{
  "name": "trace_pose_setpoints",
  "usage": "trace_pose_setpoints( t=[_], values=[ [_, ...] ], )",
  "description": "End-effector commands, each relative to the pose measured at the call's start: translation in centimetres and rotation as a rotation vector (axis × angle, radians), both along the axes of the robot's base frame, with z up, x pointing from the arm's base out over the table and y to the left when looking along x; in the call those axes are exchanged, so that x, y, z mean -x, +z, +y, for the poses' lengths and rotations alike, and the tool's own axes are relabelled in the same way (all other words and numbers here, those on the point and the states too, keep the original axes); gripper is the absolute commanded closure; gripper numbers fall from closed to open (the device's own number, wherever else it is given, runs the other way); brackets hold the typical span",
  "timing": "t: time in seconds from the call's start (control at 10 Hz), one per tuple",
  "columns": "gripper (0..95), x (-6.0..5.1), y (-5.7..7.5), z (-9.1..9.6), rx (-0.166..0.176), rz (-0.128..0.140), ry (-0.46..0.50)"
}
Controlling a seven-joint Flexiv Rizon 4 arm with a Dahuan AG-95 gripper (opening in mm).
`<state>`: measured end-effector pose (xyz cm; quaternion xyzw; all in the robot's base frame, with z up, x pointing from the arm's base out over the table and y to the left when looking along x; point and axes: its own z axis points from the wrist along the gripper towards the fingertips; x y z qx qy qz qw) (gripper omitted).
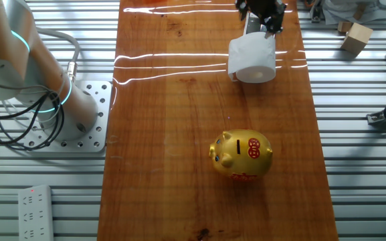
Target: Take the roll of paper down from the shelf
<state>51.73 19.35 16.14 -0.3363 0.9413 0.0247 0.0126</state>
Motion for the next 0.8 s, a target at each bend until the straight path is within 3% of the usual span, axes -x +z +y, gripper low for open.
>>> trace_pose_setpoints(
  t=[0.1, 0.3, 0.8],
  values=[
    [19.0, 1.2, 2.1, 1.06, -0.044, 0.009, -0.353],
    [19.0, 1.44, 2.43, 1.27, -0.047, -0.004, -0.331],
    [19.0, 2.01, 3.08, 1.7, -0.046, 0.002, -0.293]
  ],
)
